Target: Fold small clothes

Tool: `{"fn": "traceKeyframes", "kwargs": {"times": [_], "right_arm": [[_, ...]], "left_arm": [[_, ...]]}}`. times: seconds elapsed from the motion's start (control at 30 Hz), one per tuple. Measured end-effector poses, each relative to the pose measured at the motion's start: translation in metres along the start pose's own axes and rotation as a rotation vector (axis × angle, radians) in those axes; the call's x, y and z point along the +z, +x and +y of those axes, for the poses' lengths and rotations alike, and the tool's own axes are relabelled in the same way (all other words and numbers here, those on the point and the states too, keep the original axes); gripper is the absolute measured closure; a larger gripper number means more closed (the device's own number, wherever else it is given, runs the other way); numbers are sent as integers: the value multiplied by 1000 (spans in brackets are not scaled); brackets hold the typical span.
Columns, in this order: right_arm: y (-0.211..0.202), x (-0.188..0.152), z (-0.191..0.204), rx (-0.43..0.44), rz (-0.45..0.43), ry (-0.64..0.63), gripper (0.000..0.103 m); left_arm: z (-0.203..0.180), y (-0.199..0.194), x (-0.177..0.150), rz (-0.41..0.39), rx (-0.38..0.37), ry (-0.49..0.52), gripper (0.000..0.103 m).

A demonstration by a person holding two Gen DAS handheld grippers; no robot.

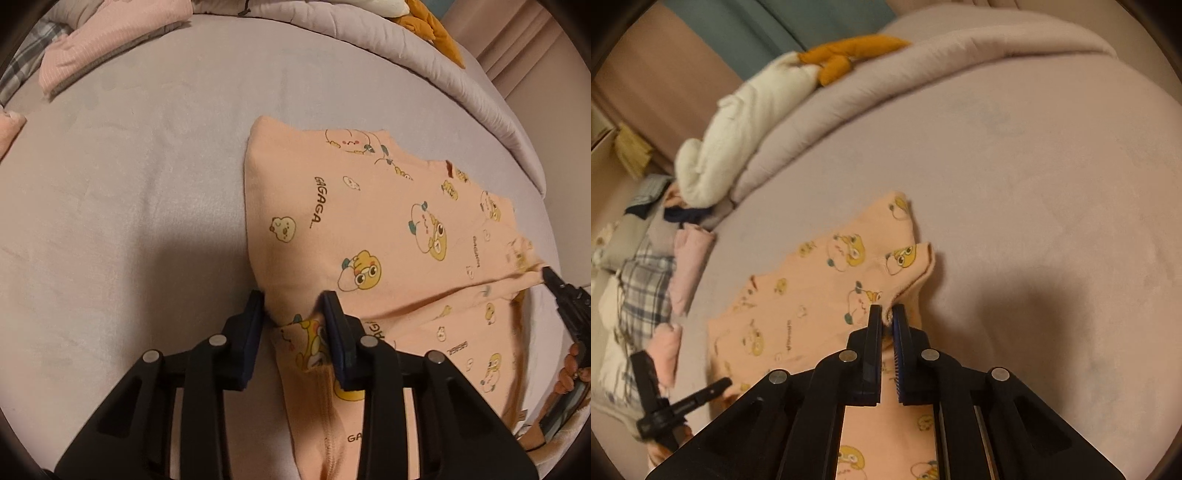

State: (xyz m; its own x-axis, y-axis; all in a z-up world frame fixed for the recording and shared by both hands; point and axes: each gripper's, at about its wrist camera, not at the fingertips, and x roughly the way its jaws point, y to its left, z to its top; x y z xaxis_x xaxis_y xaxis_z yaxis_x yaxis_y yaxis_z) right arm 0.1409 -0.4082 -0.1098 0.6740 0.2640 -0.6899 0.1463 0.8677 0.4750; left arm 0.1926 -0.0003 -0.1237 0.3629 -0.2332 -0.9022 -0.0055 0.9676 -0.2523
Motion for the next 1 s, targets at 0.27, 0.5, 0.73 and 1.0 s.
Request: {"fn": "traceKeyframes", "kwargs": {"times": [0.27,0.5,0.73,1.0], "right_arm": [[38,-12,-19,-65,104,4,96],[23,-10,-19,-52,75,18,96],[-43,-27,-6,-60,-4,-106,37],[-89,-63,-17,-43,36,-126,36]], "left_arm": [[-2,-3,-9,-24,40,4,68],[-10,-18,-19,-37,56,15,70],[-17,-60,-62,-66,22,71,46],[-13,-75,-119,-10,-5,95,46]]}}
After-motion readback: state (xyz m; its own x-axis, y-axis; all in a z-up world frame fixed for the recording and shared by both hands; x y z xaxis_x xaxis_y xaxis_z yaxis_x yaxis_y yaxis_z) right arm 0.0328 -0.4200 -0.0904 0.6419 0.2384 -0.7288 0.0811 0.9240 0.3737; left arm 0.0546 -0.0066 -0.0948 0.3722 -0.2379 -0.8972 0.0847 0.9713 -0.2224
